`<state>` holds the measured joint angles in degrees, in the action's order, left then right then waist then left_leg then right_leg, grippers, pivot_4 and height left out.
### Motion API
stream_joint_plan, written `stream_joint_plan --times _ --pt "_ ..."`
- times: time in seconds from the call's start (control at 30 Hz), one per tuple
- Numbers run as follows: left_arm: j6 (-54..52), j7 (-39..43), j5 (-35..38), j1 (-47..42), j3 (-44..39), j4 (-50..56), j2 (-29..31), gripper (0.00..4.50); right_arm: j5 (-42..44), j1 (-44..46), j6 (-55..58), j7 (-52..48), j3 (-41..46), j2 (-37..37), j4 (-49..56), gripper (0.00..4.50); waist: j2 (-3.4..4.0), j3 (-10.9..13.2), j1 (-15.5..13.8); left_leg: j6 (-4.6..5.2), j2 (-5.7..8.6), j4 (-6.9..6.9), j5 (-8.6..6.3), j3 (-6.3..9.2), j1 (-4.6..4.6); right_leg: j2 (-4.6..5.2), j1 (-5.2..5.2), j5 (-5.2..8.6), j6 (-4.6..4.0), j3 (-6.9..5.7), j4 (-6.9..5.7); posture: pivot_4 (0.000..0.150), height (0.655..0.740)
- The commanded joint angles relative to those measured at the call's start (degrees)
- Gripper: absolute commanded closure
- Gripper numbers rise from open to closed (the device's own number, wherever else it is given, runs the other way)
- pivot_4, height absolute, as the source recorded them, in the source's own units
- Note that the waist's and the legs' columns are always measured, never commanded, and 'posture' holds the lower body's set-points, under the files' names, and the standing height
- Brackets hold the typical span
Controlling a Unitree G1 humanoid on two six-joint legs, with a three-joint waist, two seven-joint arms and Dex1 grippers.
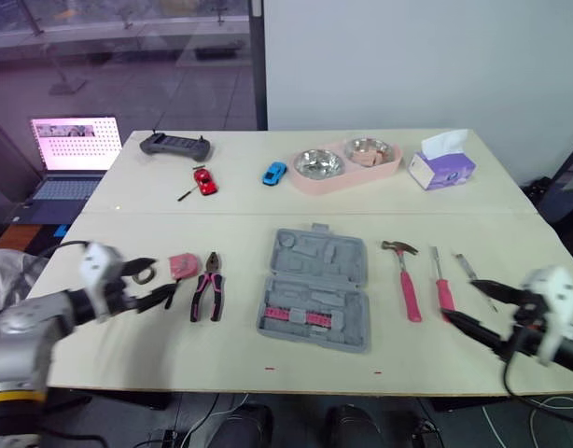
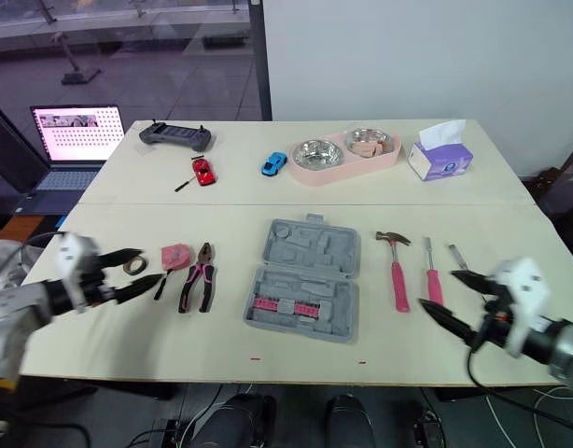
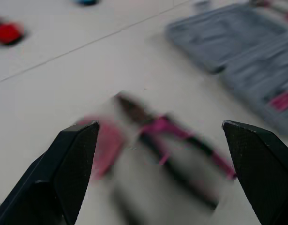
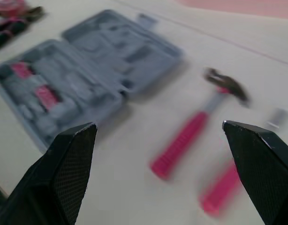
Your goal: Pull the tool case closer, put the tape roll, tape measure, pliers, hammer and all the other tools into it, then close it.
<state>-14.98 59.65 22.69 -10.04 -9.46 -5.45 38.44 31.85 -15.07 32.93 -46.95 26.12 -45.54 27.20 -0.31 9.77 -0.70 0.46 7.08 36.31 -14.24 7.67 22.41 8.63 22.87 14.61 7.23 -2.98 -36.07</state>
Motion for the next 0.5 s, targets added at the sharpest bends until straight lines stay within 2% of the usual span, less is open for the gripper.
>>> stream_joint_plan --times 0.03,0.07,0.1,0.13,0.23,0.27,0.3,0.33,0.37,0.5 --pt "0.06 0.33 -2.89 -4.67 6.06 0.01 -2.10 0.25 -4.94 5.82 2.78 4.86 -8.56 -1.15 1.93 1.26 -0.03 0.00 0.07 0.00 0.00 0.00 0.01 -0.01 0.01 0.00 0.03 -0.01 -0.01 0.00 -0.01 0.150 0.7370" --pt "0.78 0.90 -3.96 -6.40 8.28 -1.35 -3.17 0.50 -6.52 8.32 3.48 5.83 -11.61 -1.39 1.23 1.58 -0.03 0.00 0.07 0.00 -0.01 -0.01 0.02 -0.01 0.00 -0.01 0.03 -0.01 -0.01 0.00 0.00 0.150 0.7370" --pt "1.72 1.96 -5.10 -8.01 10.62 -2.69 -4.08 0.95 -8.61 11.23 4.21 7.09 -14.79 -1.45 -0.14 2.34 -0.02 0.01 0.00 -0.03 -0.01 -0.01 0.04 -0.02 -0.01 -0.05 0.03 -0.03 -0.04 -0.02 -0.01 0.150 0.7370" --pt "3.12 2.76 -6.93 -9.74 13.11 -4.64 -4.93 1.17 -10.56 14.64 5.06 8.72 -17.72 -0.78 -2.00 2.59 -0.03 0.00 -0.01 -0.05 0.00 -0.01 0.06 -0.03 0.03 -0.07 0.07 -0.05 -0.05 -0.08 -0.01 0.150 0.7370" --pt "6.10 3.86 -10.94 -15.38 17.78 -11.63 -7.29 2.73 -15.37 21.84 6.63 9.87 -24.98 -0.70 -7.53 4.16 -0.05 0.02 -0.09 -0.06 0.01 0.02 0.09 -0.05 0.02 -0.07 0.05 -0.08 -0.06 -0.09 -0.01 0.150 0.7370" --pt "7.65 3.69 -12.19 -17.27 18.65 -14.29 -8.01 3.11 -16.76 23.17 6.47 9.36 -26.94 -1.17 -9.11 4.47 -0.12 0.06 -0.21 -0.05 0.03 0.02 0.10 -0.05 0.03 -0.08 0.05 -0.09 -0.05 -0.09 -0.01 0.150 0.7370" --pt "9.08 3.39 -13.32 -18.97 19.37 -16.85 -8.70 3.64 -17.94 24.32 6.30 8.80 -28.62 -1.59 -10.42 4.50 -0.18 0.08 -0.29 -0.05 0.03 0.01 0.10 -0.02 0.05 -0.08 0.04 -0.09 -0.04 -0.11 -0.01 0.150 0.7370" --pt "10.60 3.56 -14.25 -20.45 20.05 -19.15 -9.19 3.93 -19.22 25.65 5.67 8.28 -30.20 -1.87 -11.80 4.50 -0.24 0.08 -0.28 -0.05 0.04 0.00 0.10 0.03 0.07 -0.09 0.06 -0.10 -0.03 -0.13 -0.01 0.150 0.7370" --pt "11.99 3.94 -15.21 -21.77 20.77 -21.19 -9.46 4.48 -20.97 27.04 4.87 7.98 -31.88 -2.27 -13.33 4.50 -0.25 0.09 -0.22 -0.04 0.04 -0.02 0.10 0.05 0.07 -0.09 0.06 -0.11 -0.02 -0.15 -0.01 0.150 0.7370" --pt "16.17 4.22 -19.88 -27.41 23.38 -29.14 -10.02 4.48 -24.71 32.94 4.54 4.06 -37.26 -3.42 -17.57 4.50 -0.27 0.12 0.16 -0.31 0.10 0.01 0.26 -0.03 0.17 -0.05 0.18 -0.13 0.02 -0.13 0.00 0.150 0.7370"
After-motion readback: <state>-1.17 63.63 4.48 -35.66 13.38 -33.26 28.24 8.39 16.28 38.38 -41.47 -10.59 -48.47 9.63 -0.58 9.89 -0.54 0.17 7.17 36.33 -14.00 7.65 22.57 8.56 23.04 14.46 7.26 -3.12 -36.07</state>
